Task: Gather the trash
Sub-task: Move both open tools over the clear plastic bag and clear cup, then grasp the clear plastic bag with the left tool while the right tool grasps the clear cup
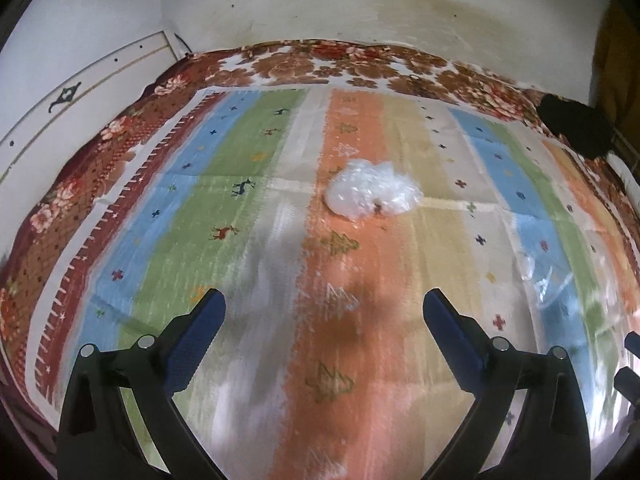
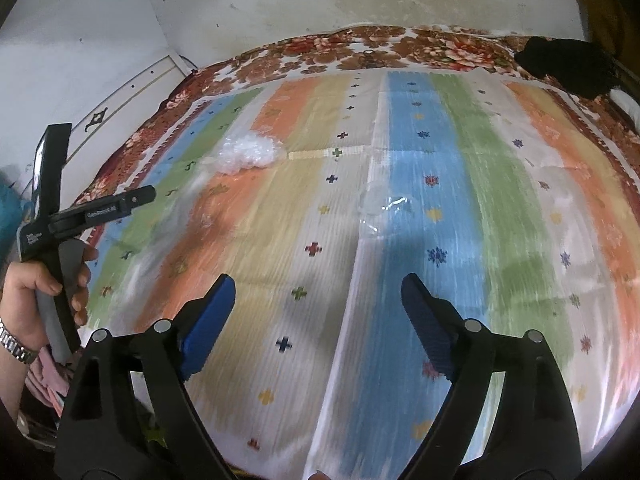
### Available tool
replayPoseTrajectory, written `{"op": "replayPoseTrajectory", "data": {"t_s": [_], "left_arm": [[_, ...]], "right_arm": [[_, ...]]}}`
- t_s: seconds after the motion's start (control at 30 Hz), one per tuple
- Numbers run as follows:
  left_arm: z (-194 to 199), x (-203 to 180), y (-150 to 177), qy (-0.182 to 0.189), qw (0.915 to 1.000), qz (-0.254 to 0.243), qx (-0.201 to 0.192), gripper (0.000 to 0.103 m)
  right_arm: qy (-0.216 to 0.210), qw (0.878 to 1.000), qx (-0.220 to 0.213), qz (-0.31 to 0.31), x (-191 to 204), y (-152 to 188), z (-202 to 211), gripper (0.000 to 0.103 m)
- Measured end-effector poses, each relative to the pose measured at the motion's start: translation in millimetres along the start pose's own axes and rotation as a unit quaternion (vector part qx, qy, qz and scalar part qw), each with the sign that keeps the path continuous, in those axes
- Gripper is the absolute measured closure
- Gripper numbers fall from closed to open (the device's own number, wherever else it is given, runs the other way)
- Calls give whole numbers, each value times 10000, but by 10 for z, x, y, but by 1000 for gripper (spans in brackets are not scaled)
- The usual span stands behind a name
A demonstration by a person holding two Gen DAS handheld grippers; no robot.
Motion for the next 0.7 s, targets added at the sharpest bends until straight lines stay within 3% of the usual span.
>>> {"op": "replayPoseTrajectory", "data": {"t_s": [0.3, 0.7], "left_arm": [[-498, -15, -84, 249, 9991, 326, 93, 6], [-975, -148, -507, 285, 9985, 467, 90, 6]], "right_arm": [[209, 9990, 298, -265, -362, -103, -489, 20], [-175, 9975, 415, -544, -529, -235, -1052, 33]]}}
Point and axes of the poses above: each gripper's, at about its wrist camera, not at the fingertips, and z roughly against the way its jaws point, x to its left, y to its underside, the point moved 10 cm from there along -z, roughly the way its jaws point, and after that the axes turned 10 degrees about z, right-handed, at the moved point
